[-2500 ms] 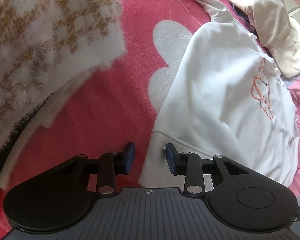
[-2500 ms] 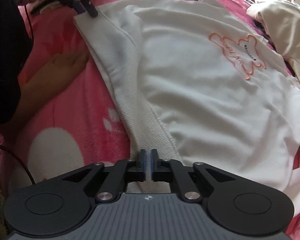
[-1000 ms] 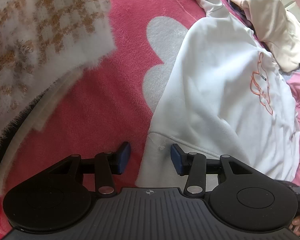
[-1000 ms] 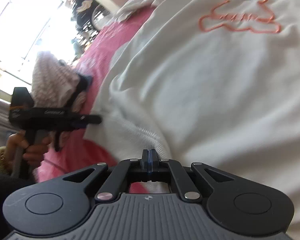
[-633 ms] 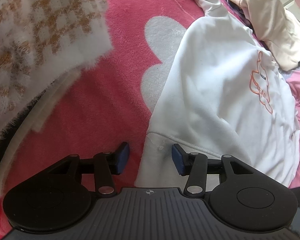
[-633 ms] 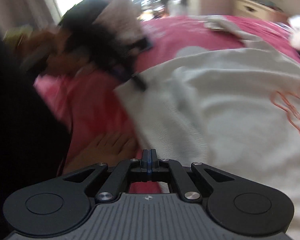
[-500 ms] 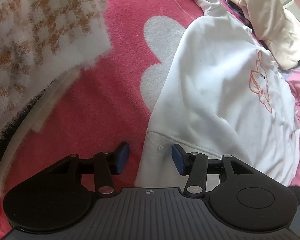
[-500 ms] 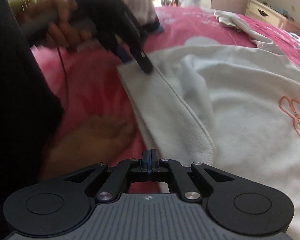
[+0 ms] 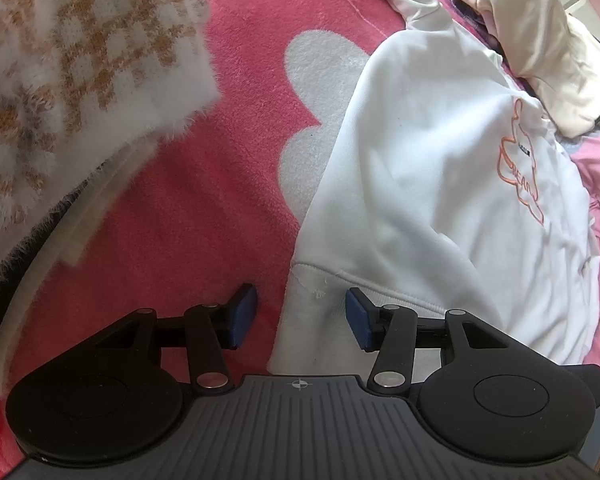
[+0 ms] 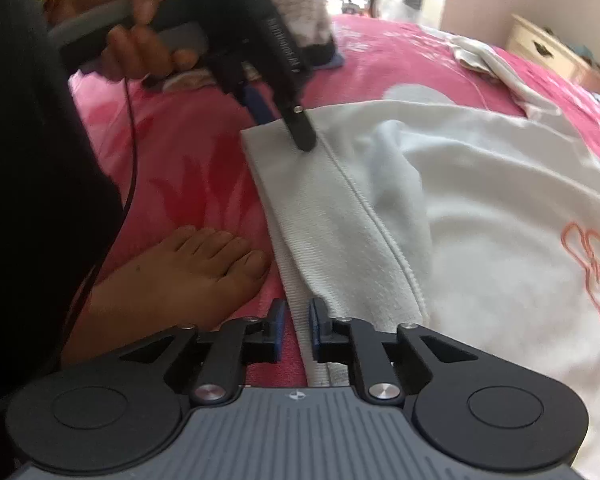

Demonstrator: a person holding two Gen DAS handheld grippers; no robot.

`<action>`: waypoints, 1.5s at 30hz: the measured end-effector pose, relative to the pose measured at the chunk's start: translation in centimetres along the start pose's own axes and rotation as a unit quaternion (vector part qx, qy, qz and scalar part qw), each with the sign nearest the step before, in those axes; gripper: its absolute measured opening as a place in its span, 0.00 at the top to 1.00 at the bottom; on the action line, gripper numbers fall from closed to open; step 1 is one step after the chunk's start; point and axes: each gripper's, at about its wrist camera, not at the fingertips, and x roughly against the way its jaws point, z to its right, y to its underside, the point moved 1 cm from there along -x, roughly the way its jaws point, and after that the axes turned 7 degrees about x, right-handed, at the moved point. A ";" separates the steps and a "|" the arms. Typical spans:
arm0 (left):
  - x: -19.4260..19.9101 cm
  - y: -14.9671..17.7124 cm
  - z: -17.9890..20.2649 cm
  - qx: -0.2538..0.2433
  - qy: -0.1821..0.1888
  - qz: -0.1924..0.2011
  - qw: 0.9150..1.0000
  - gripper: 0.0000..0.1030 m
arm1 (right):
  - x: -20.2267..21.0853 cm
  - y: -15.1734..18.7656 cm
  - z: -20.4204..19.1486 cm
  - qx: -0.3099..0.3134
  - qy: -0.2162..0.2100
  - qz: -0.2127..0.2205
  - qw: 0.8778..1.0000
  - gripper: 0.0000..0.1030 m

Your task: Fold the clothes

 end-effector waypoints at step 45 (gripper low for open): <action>-0.5 -0.2 0.0 0.008 0.009 0.005 1.000 0.50 | 2.6 2.6 0.8 -0.306 -0.095 0.039 0.947 1.00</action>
